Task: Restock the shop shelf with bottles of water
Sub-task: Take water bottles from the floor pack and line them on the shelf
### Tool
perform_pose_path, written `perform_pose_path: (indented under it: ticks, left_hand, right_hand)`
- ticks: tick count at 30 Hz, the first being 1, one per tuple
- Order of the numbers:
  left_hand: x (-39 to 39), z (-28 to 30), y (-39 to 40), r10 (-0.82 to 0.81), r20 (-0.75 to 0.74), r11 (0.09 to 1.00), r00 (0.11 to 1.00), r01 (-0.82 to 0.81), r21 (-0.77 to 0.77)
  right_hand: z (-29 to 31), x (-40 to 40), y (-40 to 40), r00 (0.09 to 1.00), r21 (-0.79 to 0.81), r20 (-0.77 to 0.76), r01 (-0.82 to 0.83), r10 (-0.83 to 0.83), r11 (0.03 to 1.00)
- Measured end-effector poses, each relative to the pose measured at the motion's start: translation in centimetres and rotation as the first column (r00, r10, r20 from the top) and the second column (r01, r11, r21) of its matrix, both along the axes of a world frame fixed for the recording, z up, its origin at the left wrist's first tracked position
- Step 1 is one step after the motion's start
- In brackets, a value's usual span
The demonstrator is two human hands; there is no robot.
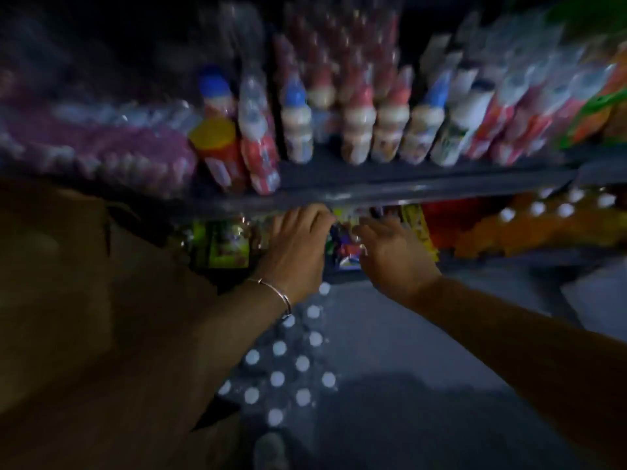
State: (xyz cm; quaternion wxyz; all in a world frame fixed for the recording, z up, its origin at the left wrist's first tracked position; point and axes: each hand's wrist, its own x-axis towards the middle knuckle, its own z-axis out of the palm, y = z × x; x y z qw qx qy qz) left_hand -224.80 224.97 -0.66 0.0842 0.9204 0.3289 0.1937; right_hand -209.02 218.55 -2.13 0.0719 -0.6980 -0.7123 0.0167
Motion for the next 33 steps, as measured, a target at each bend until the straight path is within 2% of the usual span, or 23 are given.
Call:
perform_pose_path:
  ticks: [4,9,14,18,22,26,30,33]
  left_hand:
    - [-1.8,-12.2,-1.9,0.013,-0.048,0.987,0.999,-0.021,-0.162]
    - [-3.7,-23.9,-4.4,-0.015,-0.073,0.971,0.997,-0.003,-0.240]
    - [-4.5,-30.2,-6.1,-0.071,-0.166,0.970,0.983,0.029,-0.241]
    - [-4.6,-32.5,-6.7,-0.090,-0.165,0.957,0.982,0.040,-0.286]
    - [-4.9,-32.8,-7.0,-0.102,-0.162,0.944,0.981,0.045,-0.327]
    - [-4.9,-30.6,-6.8,-0.123,-0.187,0.933,0.975,0.050,-0.356]
    - [-3.9,-25.6,-5.9,-0.214,-0.326,0.879,0.921,0.035,-0.476]
    - [-2.5,-20.0,-4.6,-0.260,-0.346,0.800,0.902,0.000,-0.600]
  right_hand:
    - [-12.3,-2.8,-2.9,0.995,-0.308,-0.068,0.042,-0.066,0.950]
    - [-24.4,-5.8,-7.3,0.973,-0.635,-0.222,-0.095,-0.064,0.767]
    - [-31.9,-7.7,-9.5,0.960,-0.731,-0.264,-0.133,-0.098,0.670]
    - [-35.3,-8.7,-9.9,0.947,-0.736,-0.267,-0.080,-0.179,0.672]
    - [-35.9,-8.7,-9.6,0.951,-0.691,-0.246,-0.035,-0.189,0.722]
    - [-33.0,-7.7,-9.1,0.923,-0.662,-0.284,0.007,-0.260,0.750]
    - [-25.9,-6.1,-7.6,0.908,-0.620,-0.341,-0.022,-0.244,0.784]
    - [-18.1,-4.8,-5.8,0.880,-0.580,-0.425,-0.086,-0.211,0.810]
